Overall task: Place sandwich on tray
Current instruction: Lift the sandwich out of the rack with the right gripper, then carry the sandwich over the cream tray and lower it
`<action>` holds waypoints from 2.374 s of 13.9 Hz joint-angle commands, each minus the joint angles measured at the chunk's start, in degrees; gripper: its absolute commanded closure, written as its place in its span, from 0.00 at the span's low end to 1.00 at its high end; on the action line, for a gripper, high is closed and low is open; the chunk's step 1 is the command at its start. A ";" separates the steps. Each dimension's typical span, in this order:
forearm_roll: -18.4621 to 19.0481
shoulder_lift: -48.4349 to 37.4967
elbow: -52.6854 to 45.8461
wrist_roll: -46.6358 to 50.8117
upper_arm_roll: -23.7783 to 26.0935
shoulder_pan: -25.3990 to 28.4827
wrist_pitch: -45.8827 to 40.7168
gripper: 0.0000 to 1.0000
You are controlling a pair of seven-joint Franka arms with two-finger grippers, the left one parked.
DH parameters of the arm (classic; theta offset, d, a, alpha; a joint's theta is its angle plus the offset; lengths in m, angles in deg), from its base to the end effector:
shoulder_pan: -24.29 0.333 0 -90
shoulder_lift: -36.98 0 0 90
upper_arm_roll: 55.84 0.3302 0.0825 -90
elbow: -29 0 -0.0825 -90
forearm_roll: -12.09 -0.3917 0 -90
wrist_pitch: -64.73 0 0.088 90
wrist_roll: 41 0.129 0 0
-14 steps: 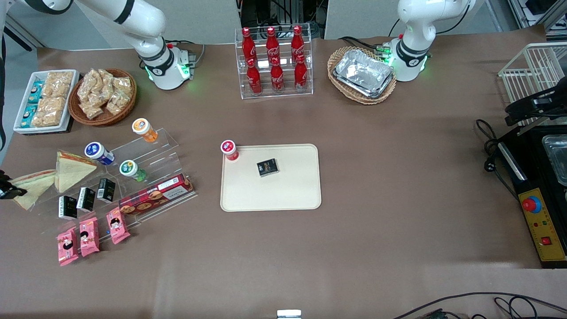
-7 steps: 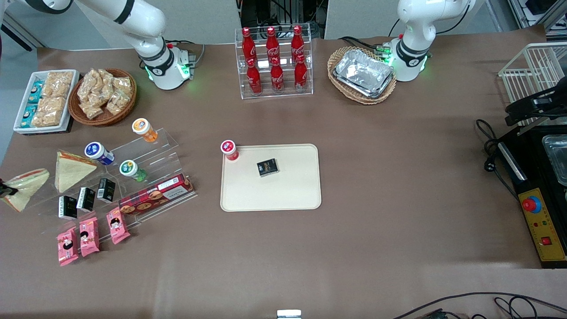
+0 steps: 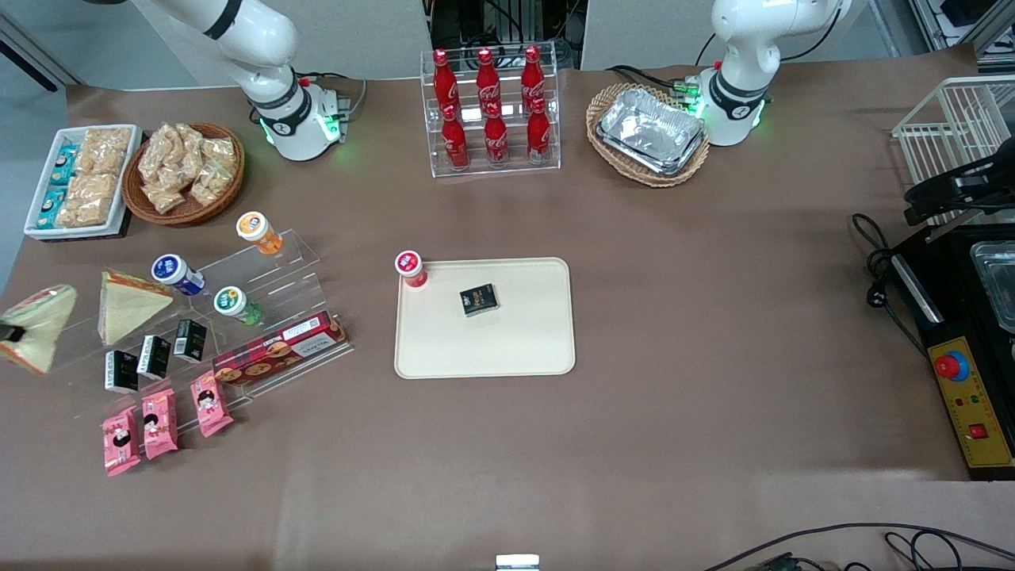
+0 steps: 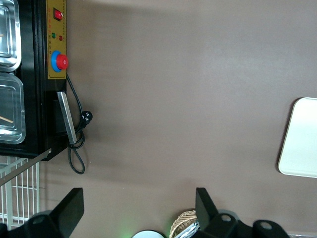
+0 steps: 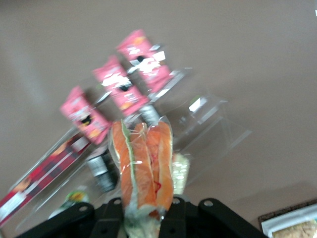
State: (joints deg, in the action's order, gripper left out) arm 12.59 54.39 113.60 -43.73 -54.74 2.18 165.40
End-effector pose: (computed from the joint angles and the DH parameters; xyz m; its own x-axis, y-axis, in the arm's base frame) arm 0.6178 -0.2399 0.4916 0.9496 -0.3127 -0.0234 -0.3128 -0.9498 0.0017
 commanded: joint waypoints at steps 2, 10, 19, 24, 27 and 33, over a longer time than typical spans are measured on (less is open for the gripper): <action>-0.42 -1.23 -2.43 -6.59 13.45 -0.21 -5.75 0.93; 2.04 0.43 -2.34 -10.01 26.24 12.95 -2.77 0.92; 6.43 8.42 -1.81 -24.69 26.15 30.62 5.30 0.91; 19.16 16.06 -1.37 -24.88 26.06 37.75 13.04 0.86; 20.85 19.68 -1.20 -24.61 25.80 40.38 17.09 0.86; 26.64 23.81 0.47 -24.79 25.00 42.42 23.24 0.84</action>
State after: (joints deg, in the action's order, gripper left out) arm 35.53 76.18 113.66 -67.98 -29.53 44.63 185.28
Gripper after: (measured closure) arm 0.815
